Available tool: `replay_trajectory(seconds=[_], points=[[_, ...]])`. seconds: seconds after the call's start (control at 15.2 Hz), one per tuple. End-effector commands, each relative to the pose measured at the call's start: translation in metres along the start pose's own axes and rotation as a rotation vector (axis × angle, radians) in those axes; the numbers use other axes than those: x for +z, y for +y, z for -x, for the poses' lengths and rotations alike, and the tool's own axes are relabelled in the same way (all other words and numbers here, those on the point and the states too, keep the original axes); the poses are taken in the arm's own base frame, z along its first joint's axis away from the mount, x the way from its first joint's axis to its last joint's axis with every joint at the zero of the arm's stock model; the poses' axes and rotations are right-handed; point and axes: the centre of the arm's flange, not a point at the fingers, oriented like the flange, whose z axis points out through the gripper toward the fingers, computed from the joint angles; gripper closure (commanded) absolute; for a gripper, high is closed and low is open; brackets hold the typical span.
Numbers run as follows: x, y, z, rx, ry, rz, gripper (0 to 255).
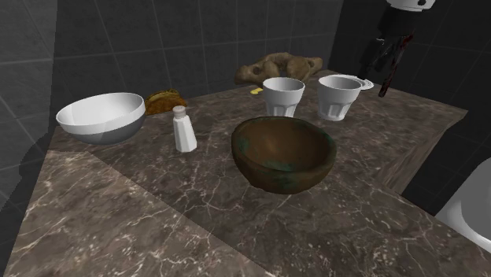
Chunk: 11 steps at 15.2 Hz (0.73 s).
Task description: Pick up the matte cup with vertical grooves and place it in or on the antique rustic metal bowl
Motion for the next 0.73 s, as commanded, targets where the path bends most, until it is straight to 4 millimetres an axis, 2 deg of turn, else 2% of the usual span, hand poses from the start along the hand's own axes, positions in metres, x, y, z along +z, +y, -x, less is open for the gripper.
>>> replay_trajectory(seconds=[0.0,0.66], points=[[0.0,0.0,0.0,0.0,0.0,0.0,0],[0.008,-0.122,-0.073,-0.014,-0.041,0.05,0]])
